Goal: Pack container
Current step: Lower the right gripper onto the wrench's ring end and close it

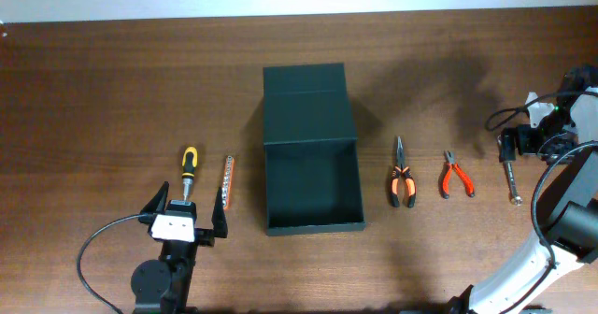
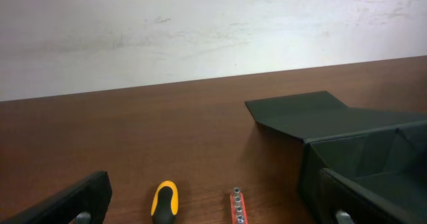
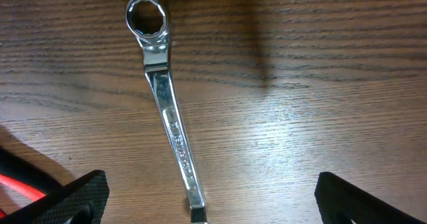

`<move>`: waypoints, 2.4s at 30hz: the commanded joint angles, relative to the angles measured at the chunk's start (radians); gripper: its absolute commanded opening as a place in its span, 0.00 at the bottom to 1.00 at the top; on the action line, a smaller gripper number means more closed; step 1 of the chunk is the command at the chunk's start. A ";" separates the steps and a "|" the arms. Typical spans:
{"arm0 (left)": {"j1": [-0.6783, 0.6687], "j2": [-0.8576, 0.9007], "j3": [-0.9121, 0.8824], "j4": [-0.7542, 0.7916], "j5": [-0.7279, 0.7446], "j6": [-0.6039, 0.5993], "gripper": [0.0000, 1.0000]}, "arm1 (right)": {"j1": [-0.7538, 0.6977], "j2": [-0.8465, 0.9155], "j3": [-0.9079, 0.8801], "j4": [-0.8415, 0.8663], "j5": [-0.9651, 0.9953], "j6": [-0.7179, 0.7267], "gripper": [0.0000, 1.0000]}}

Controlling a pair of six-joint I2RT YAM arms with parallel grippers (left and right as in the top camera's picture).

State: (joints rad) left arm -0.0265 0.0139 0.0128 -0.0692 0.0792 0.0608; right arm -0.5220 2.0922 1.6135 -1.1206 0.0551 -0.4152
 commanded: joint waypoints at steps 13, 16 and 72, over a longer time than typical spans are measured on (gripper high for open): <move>0.005 -0.008 -0.004 -0.003 0.007 0.013 0.99 | 0.045 0.048 -0.012 0.058 0.017 -0.025 0.99; 0.005 -0.008 -0.004 -0.003 0.007 0.013 0.99 | 0.057 0.048 -0.012 0.084 0.017 -0.026 0.99; 0.005 -0.008 -0.004 -0.003 0.007 0.013 0.99 | 0.057 0.140 -0.020 0.138 -0.021 -0.014 0.99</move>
State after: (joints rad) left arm -0.0265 0.0139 0.0128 -0.0692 0.0792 0.0608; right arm -0.4706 2.1818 1.6016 -0.9920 0.0372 -0.4435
